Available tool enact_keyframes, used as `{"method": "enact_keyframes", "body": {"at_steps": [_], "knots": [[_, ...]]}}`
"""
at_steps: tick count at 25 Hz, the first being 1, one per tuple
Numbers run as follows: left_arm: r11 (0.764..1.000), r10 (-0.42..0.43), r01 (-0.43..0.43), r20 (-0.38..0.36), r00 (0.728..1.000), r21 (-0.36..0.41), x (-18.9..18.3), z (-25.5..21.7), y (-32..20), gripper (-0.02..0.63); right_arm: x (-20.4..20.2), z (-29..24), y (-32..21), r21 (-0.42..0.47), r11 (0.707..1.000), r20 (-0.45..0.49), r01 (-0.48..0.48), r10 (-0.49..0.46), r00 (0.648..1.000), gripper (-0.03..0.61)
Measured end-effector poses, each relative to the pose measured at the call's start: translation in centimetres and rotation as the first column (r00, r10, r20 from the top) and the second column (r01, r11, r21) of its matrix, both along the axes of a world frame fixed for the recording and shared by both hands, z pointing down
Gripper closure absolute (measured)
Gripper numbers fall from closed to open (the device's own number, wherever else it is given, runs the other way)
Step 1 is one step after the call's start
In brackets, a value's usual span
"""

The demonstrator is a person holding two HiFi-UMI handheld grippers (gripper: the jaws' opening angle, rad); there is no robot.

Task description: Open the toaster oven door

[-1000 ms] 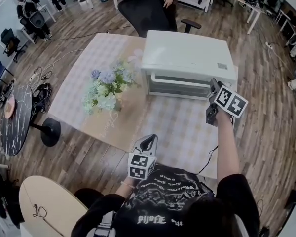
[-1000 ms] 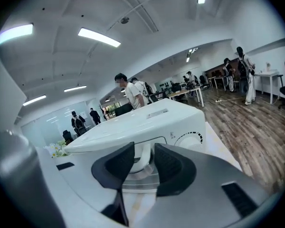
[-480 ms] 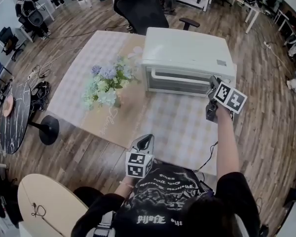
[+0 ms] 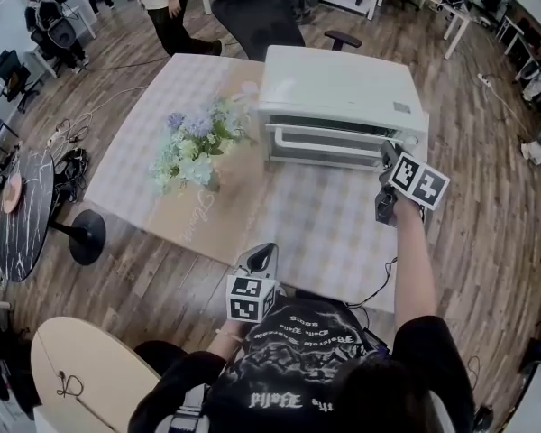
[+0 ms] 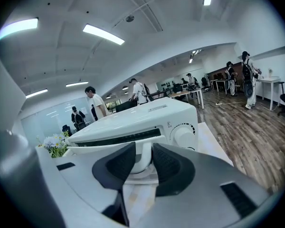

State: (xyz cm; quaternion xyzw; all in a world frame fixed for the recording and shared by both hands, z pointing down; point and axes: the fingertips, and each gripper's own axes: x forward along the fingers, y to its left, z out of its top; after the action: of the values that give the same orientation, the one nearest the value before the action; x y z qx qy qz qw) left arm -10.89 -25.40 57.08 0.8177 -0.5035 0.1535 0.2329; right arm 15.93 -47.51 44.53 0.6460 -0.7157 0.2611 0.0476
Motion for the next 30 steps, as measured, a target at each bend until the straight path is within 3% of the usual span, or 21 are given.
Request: {"method": "enact_keyframes", "body": {"at_steps": [11,16,30], "knots": [[1.000,0.009,-0.009,-0.007,1.000,-0.002,-0.2,0.4,0.9,0.595,-0.3,1.3,2.9,-0.005,1.000,-0.014,0.011,-0.011,1.000,0.453],[1.000,0.000,0.000,-0.014,1.000,-0.008,-0.2,0.6,1.1,0.595,0.0,2.1,4.1,0.007,1.000,0.023,0.013,-0.013,1.000,0.452],[0.999,0.036,-0.037,-0.035,0.999,-0.018,0.4,1.0,0.6,0.595,-0.6,4.0,6.0,-0.022,0.999,-0.021,0.029,-0.029,0.999,0.454]]}}
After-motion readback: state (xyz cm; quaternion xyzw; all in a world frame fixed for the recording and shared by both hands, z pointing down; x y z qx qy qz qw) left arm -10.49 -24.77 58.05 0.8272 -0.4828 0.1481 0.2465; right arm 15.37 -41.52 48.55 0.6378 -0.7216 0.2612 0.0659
